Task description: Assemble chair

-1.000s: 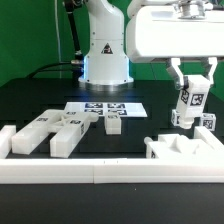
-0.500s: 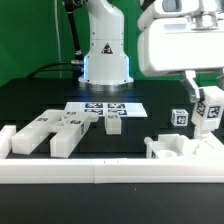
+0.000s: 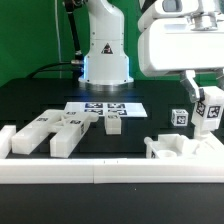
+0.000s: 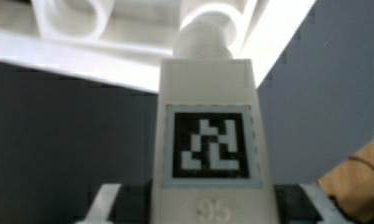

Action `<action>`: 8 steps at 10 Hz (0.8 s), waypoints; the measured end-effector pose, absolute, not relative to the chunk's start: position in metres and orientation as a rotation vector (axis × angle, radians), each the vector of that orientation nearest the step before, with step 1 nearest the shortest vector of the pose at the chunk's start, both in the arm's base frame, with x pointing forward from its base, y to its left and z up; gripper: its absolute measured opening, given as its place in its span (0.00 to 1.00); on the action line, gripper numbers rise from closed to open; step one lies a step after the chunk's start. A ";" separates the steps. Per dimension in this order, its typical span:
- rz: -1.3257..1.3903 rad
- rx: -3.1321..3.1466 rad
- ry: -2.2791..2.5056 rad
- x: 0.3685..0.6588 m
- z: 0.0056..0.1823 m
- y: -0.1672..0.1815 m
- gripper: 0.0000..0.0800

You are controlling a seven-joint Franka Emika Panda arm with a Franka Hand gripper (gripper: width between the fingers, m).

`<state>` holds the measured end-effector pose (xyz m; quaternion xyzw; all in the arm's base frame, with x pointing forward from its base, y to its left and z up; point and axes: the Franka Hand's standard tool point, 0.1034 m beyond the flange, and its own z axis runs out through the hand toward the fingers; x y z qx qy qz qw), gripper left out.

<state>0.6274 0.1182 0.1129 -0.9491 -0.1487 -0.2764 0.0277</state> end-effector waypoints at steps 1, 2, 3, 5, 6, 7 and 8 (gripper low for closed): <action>-0.818 -2.936 -0.465 0.626 0.109 0.121 0.36; -0.824 -2.934 -0.464 0.629 0.110 0.120 0.36; -0.821 -2.935 -0.463 0.630 0.108 0.120 0.36; -0.813 -2.937 -0.463 0.629 0.104 0.120 0.36; -0.809 -2.937 -0.464 0.629 0.101 0.121 0.36; -0.801 -2.937 -0.468 0.627 0.098 0.123 0.36; -0.795 -2.936 -0.473 0.626 0.096 0.125 0.36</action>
Offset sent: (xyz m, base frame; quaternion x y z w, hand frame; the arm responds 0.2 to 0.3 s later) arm 0.0108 0.0035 -0.0044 0.0161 -0.0008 -0.0012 0.9999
